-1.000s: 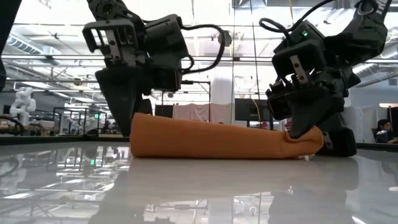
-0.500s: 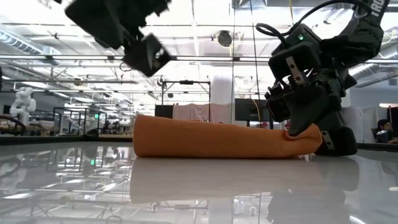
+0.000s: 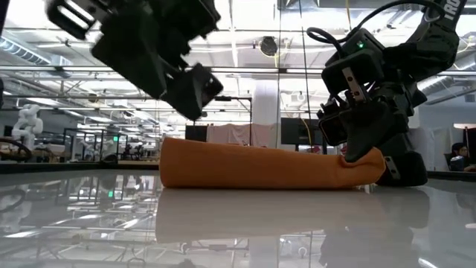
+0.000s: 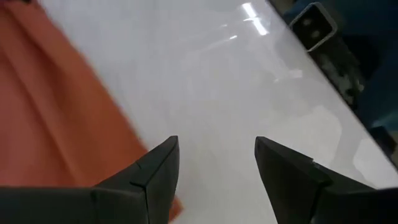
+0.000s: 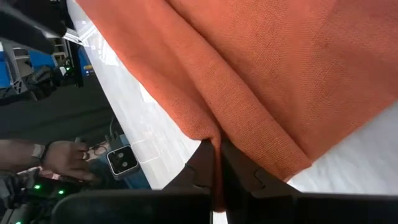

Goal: Roll towel
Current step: Roll the orange towel

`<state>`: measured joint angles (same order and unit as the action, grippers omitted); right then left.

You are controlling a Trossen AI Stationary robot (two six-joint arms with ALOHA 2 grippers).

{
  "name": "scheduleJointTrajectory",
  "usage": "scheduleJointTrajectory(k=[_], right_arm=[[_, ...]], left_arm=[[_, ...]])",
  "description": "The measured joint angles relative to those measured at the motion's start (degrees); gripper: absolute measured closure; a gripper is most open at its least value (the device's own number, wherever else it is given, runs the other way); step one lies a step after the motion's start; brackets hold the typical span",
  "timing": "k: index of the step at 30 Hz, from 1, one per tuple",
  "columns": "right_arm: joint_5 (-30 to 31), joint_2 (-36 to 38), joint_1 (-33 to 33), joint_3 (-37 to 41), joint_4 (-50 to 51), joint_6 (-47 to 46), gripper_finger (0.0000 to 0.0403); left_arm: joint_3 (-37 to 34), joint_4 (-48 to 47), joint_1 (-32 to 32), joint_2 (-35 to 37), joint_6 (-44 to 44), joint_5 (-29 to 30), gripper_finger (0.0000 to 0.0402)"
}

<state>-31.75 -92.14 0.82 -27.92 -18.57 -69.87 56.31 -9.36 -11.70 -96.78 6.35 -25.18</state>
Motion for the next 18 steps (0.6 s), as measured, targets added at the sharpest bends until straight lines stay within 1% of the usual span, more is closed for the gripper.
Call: scheduleJointTrajectory(k=[4, 10, 14, 18], right_arm=[[0.01, 0.00, -0.07, 0.00, 0.02, 0.04, 0.0401], [0.02, 0.00, -0.09, 0.00, 0.03, 0.29, 0.0401], [0.04, 0.00, -0.09, 0.00, 0.02, 0.35, 0.0401], [0.04, 0.00, -0.09, 0.00, 0.02, 0.48, 0.0401]], left_arm=[[0.00, 1.34, 0.92, -2.10, 0.09, -1.49, 0.0187], [-0.02, 1.25, 1.11, -5.49, 0.49, -1.34, 0.0187], [-0.02, 0.93, 1.20, -6.61, 0.59, 3.88, 0.0187], [-0.02, 1.19, 1.20, -6.62, 1.25, 6.37, 0.0187]])
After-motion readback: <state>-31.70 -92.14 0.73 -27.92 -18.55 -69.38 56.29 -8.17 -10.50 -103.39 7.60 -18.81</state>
